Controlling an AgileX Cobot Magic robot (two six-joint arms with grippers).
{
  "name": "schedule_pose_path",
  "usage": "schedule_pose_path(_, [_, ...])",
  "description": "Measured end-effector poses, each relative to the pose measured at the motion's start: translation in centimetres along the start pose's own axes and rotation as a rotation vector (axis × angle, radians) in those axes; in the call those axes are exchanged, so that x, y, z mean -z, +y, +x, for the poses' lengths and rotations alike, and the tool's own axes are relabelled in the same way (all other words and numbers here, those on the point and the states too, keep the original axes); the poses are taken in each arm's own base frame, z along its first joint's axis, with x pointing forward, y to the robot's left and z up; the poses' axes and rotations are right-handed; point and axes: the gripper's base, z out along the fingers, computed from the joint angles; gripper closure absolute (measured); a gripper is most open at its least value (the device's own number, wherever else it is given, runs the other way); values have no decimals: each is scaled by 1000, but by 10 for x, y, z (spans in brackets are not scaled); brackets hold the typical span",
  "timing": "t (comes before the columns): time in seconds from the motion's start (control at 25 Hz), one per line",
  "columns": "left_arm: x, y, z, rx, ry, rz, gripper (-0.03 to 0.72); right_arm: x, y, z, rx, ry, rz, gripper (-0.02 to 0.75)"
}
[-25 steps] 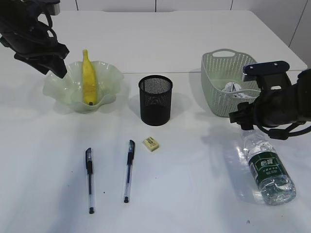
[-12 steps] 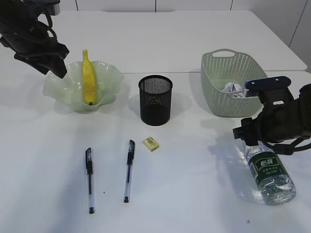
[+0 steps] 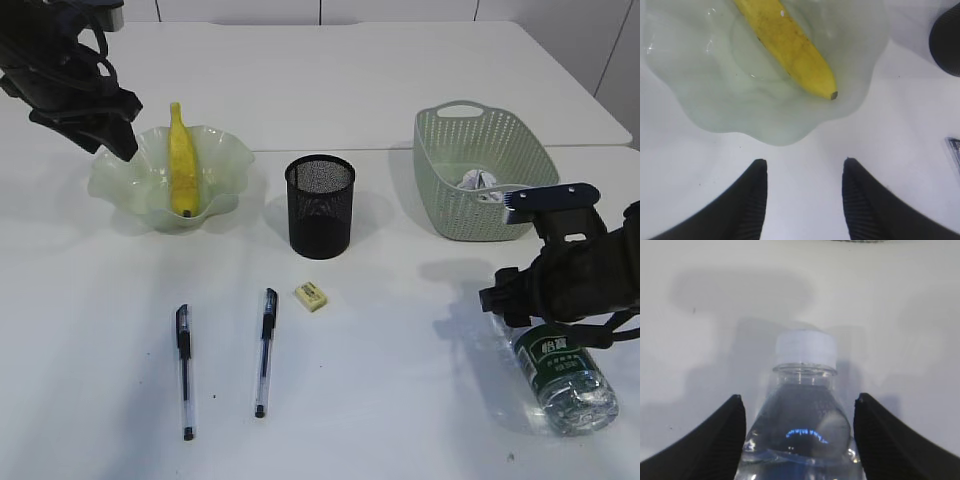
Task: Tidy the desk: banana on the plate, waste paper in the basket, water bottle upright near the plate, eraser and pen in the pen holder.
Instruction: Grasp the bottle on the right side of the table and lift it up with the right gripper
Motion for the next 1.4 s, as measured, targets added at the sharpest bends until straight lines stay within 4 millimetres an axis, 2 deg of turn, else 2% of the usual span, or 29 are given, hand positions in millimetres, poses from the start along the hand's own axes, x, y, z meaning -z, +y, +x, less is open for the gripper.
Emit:
schedule_pose_path(0.36, [0,0,0,0,0,0,349,0,0,0,-1,-2,-9,240])
schedule_pose_path(0.6, [0,0,0,0,0,0,349,1,1,-9,-3,-29,-12,240])
schedule_pose_path(1.12, [0,1,-4,0,-42,-10,286,25,2,-62,39,-212,-20,241])
schedule_pose_path(1.4, [0,1,-2,2,-27,-7,275,29,2,-65,38,-229,-20,241])
